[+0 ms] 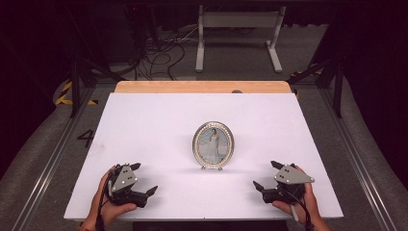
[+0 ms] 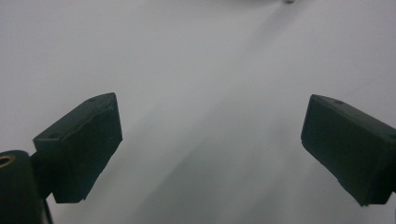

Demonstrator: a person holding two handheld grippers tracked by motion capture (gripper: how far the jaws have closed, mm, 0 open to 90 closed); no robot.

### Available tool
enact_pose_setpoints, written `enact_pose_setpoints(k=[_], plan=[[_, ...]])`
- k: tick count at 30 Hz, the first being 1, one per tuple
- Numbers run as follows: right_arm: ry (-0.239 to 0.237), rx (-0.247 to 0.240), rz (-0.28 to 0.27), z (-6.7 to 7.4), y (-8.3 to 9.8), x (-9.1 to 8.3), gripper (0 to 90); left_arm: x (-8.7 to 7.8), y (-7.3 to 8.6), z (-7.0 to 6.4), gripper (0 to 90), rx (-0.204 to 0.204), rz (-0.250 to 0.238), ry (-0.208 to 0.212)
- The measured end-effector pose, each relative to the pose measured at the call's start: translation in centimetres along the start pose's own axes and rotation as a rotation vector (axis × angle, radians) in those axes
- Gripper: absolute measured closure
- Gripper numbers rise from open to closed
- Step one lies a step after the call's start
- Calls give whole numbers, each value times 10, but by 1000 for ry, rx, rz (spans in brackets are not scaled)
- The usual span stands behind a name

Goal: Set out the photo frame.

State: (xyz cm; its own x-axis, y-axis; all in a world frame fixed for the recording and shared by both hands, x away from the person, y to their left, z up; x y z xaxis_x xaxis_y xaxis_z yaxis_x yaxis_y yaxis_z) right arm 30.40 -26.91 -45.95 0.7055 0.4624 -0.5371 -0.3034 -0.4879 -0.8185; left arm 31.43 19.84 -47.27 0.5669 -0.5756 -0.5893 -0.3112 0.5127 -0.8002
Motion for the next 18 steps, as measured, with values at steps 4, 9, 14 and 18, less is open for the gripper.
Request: enact_pose_setpoints(k=[4,9,14,18], plan=[[-3,-4,-2,0,0,0,103,1,0,0,60,2,5,-2],[6,-8,-7,1,0,0,108,2,0,1,61,9,8,-7],[5,-8,-13,2,1,0,109,5,-1,1,60,21,16,-6],[8,-9,-6,3,2,1,109,8,-2,2,61,26,26,2]])
Point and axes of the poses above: each handheld gripper's, and its own axes: x roughly forward along the jaws, y roughly out of its underside, z roughly to its left, the point moved 2 cm from there along x, roughly forward along the jaws
